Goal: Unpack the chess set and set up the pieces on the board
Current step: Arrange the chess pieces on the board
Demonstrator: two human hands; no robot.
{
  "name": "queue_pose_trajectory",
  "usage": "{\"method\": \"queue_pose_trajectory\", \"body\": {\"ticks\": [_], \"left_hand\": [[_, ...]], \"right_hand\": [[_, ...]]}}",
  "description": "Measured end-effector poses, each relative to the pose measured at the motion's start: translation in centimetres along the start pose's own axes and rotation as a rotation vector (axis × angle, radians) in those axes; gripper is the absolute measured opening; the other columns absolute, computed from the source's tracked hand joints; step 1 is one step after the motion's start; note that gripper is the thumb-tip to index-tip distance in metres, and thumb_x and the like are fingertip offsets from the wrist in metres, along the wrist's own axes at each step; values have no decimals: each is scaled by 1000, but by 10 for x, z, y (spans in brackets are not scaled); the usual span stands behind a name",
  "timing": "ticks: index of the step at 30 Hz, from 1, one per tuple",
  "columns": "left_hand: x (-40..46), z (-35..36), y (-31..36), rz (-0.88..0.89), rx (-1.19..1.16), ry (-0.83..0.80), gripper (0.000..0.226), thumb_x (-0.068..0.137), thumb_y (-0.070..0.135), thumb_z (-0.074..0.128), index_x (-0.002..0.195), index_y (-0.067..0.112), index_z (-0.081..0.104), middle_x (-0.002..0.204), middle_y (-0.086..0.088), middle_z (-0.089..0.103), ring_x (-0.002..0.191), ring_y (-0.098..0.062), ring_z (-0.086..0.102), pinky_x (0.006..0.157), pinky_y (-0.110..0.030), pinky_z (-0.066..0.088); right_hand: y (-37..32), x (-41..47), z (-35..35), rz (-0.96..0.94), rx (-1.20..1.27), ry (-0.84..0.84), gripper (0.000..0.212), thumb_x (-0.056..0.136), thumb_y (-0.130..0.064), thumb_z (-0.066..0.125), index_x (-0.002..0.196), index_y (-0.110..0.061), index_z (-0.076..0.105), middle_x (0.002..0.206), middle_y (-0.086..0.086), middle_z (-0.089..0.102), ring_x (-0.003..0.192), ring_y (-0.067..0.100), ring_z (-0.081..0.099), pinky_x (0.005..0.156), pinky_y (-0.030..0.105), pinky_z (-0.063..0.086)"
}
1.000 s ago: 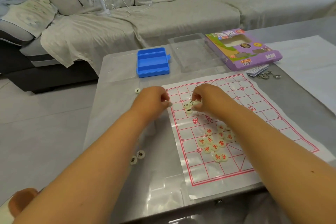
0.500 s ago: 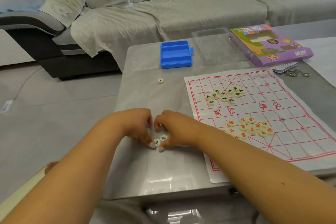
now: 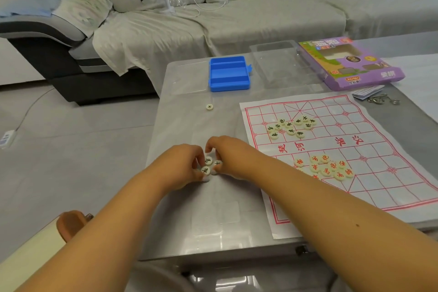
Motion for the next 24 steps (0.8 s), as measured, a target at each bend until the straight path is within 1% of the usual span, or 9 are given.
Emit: {"method": "queue_pose_trajectory", "body": {"ticks": [2, 5, 9, 11, 13, 17, 19, 24], "left_hand": [[-1, 4, -1, 19, -22, 40, 28, 74, 39, 77, 90, 24, 59, 84, 9, 58, 74, -8, 53, 63, -23, 41], [-2, 7, -5, 15, -30, 63, 28, 77, 39, 74, 92, 22, 58, 85, 8, 58, 76, -11, 54, 65, -23, 43], [-3, 8, -7, -17, -7, 59, 26, 84, 38, 68, 100, 19, 59, 96, 3, 59, 85, -15, 57, 75, -29, 48], [-2, 8, -6, -22, 21, 58, 23, 87, 35, 64, 103, 19, 58, 100, 2, 57, 88, -16, 56, 78, -28, 47], [0, 6, -5, -25, 54, 52, 23, 89, 34, 62, 106, 19, 57, 104, 1, 56, 90, -17, 56, 78, -27, 46], [3, 4, -2, -32, 104, 31, 26, 91, 37, 58, 109, 18, 56, 110, -1, 54, 96, -21, 56, 83, -32, 47], [4, 3, -1, -30, 124, 27, 26, 92, 39, 56, 109, 18, 55, 111, 0, 53, 96, -21, 55, 83, -31, 46], [9, 3, 2, -26, 129, 19, 26, 93, 38, 54, 110, 19, 54, 111, 0, 52, 94, -20, 55, 83, -30, 46]], "right_hand": [[-3, 5, 1, -21, -35, -16, 41, 81, -25, 70, 119, -20, 55, 109, 5, 55, 93, 20, 55, 75, 27, 41], [-8, 10, 2, -18, -47, -36, 36, 82, -24, 69, 117, -20, 58, 107, 5, 54, 84, 17, 49, 75, 28, 42], [-4, 14, 0, -4, -76, -26, 26, 84, -22, 68, 108, -18, 61, 104, 5, 55, 82, 19, 51, 69, 27, 38], [-1, 15, -3, 10, -113, -21, 23, 85, -23, 67, 107, -19, 61, 104, 4, 55, 83, 21, 53, 71, 29, 43], [2, 15, -5, 21, -159, -22, 22, 87, -23, 65, 108, -20, 60, 106, 5, 55, 86, 22, 56, 77, 32, 48], [8, 13, -8, 27, -237, -21, 23, 89, -23, 60, 112, -21, 57, 108, 7, 55, 87, 23, 53, 78, 33, 47], [11, 11, -10, 32, -236, -9, 24, 90, -22, 59, 113, -20, 56, 108, 8, 55, 87, 22, 49, 80, 34, 47], [12, 8, -12, 38, -250, -23, 28, 90, -9, 55, 118, -15, 55, 113, 11, 54, 96, 24, 49, 83, 32, 44]]}}
Point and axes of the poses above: each hand's wrist, its own x-axis towards the middle knuckle, its own z-axis out of the palm, y = z × x, the point moved 2 cm from there along x, towards the middle knuckle
